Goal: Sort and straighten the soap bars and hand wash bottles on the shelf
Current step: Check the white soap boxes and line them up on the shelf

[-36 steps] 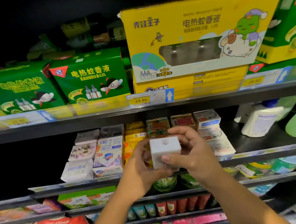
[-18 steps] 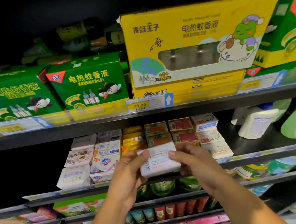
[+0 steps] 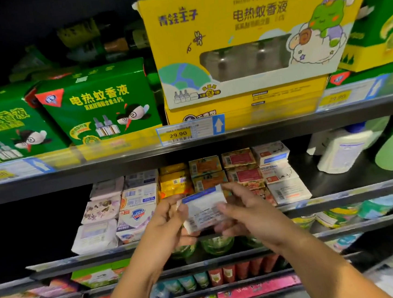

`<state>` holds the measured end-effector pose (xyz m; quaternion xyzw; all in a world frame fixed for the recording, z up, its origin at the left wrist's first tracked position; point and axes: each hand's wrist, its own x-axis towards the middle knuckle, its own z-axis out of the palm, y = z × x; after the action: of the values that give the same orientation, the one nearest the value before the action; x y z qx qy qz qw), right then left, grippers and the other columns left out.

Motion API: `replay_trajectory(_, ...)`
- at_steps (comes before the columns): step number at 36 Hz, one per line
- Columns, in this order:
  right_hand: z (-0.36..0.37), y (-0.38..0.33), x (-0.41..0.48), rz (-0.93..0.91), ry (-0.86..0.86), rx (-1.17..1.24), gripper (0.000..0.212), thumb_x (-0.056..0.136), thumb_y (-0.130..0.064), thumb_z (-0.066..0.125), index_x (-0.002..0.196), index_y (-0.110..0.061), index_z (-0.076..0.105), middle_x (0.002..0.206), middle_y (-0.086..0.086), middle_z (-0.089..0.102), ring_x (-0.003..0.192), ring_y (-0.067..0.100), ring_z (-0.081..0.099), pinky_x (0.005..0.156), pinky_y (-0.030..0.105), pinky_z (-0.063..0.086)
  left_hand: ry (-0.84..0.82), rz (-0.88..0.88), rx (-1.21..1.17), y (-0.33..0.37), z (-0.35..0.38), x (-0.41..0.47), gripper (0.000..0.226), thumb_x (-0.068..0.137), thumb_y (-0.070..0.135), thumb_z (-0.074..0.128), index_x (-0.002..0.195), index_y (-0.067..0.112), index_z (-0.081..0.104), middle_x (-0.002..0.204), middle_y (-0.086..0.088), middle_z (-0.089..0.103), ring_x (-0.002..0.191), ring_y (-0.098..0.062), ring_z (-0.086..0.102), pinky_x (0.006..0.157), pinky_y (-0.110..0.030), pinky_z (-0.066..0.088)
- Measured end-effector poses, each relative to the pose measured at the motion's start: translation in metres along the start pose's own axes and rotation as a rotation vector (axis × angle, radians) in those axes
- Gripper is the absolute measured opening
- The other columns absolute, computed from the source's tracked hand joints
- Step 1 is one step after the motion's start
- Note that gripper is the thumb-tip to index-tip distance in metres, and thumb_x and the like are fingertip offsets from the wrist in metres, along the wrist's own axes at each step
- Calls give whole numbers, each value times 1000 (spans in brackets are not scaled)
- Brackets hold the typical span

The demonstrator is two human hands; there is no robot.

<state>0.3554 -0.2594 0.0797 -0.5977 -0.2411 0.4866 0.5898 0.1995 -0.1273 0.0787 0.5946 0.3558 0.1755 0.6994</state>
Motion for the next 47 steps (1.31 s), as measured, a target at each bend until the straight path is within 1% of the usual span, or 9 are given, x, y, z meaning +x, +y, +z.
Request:
replay_trajectory(4,16,-4,6,-74,30,101,29,87,-43,64,111,-27,70,116,12,70,103,29,71,87,42,60,27,109,-100,1,-6,4,34,81,25,68,112,17,57,95,1,73,92,-20,72,84,-40,58)
replay_trajectory(9,40,3,19,-167,144,-52,10,93,-36,66,90,-28,71,107,-4,69,99,19,69,85,47,60,14,283,145,-3,-31,11,25,83,0,75,101,10,62,95,11,66,78,2,61,65,-13,49)
replay_trajectory(16,93,11,38,-234,70,-181,43,89,-4,72,112,-39,66,109,-11,71,101,14,69,89,37,57,-38,483,793,-6,-97,10,65,75,42,85,122,57,42,122,35,43,113,12,47,94,-12,41)
replay_trajectory(22,158,19,65,-273,-53,-150,46,85,-2,73,120,-30,61,112,-7,73,102,14,70,83,31,57,103,627,1035,-5,-163,2,86,70,72,65,141,25,53,123,7,57,116,-9,39,92,-5,24)
replay_trajectory(27,199,21,89,-286,-9,-272,22,102,-18,57,117,-32,64,115,-11,69,105,3,65,80,13,49,140,581,969,-9,-222,3,78,70,68,64,136,26,57,120,9,59,114,-20,52,92,-20,35)
replay_trajectory(31,222,17,106,-276,-51,-996,33,106,-43,42,135,-38,55,109,-18,55,101,5,57,70,2,38,261,545,929,-7,-264,-3,79,69,62,65,136,21,57,121,5,58,111,-18,49,92,-32,39)
replay_trajectory(34,228,34,128,-227,-102,-1344,60,95,-71,36,151,-52,22,159,-12,23,149,19,22,111,28,37,282,559,879,-8,-289,-2,63,72,37,83,129,20,61,107,16,55,101,-6,50,85,-21,40)
replay_trajectory(38,238,51,147,-148,-151,-1414,69,96,-73,30,154,-55,-4,162,-19,-26,150,17,-27,125,43,-3,294,481,899,-21,-320,15,57,76,16,86,128,14,62,106,14,53,98,-7,49,86,-22,38)
replay_trajectory(47,232,60,156,-271,-89,-1374,82,80,-88,8,154,-53,15,167,-18,-8,153,15,-17,124,42,-9,101,154,1076,-51,-361,62,70,84,30,80,145,24,47,137,1,50,130,-26,43,109,-34,37)
